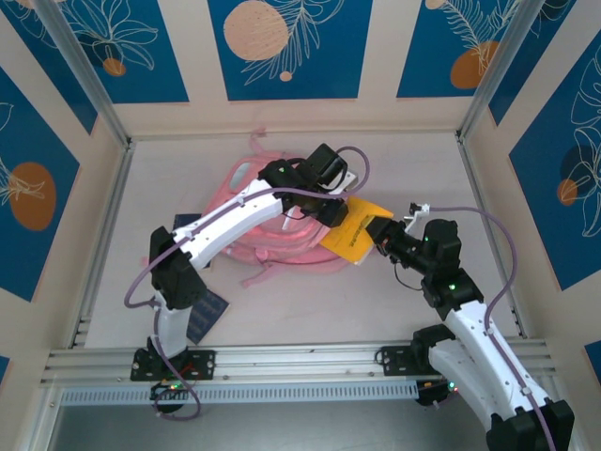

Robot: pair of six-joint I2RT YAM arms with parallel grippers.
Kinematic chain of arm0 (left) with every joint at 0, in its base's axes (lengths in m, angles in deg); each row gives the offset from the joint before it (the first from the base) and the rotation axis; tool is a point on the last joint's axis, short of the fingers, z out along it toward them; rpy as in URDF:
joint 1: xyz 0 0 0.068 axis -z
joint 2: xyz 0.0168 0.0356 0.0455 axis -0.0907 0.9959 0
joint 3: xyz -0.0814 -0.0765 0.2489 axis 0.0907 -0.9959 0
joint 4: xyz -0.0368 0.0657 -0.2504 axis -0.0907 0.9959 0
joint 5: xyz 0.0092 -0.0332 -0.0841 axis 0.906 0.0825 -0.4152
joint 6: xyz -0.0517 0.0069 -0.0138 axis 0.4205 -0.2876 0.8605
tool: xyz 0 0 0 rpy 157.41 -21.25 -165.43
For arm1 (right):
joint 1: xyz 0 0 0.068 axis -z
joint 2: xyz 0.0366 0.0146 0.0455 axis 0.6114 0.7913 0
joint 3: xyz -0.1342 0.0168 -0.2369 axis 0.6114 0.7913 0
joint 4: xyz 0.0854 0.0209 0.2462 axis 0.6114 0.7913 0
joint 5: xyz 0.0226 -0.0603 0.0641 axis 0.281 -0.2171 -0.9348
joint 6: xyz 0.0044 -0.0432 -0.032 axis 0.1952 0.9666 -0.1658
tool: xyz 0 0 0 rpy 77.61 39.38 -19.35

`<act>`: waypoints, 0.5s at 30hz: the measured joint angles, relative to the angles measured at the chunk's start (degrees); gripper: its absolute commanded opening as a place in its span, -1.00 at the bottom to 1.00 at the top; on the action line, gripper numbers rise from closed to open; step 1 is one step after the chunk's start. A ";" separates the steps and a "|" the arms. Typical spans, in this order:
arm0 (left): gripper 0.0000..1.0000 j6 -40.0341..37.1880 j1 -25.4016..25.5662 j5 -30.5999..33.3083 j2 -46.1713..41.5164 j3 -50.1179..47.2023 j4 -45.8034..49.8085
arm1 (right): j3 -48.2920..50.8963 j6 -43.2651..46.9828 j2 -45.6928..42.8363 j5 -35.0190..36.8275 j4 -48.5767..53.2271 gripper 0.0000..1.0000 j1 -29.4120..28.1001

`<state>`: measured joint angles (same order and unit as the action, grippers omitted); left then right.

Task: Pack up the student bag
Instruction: Place the book in the student bag.

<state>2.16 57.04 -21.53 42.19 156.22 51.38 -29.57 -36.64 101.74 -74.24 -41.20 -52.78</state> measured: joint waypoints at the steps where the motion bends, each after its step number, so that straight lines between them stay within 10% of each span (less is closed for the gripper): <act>1: -0.76 -0.17 0.04 0.22 0.00 0.00 0.00 | 0.00 -0.07 -0.02 0.00 0.00 -0.94 0.00; 15: -1.00 0.00 -1.16 3.15 -3.54 -1.01 -0.24 | 0.00 1.70 -0.96 -0.15 1.95 -0.96 -0.07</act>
<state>2.16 55.88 -18.38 38.65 155.21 51.14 -29.57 -34.94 100.77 -74.39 -39.25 -52.85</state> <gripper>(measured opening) 0.041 0.166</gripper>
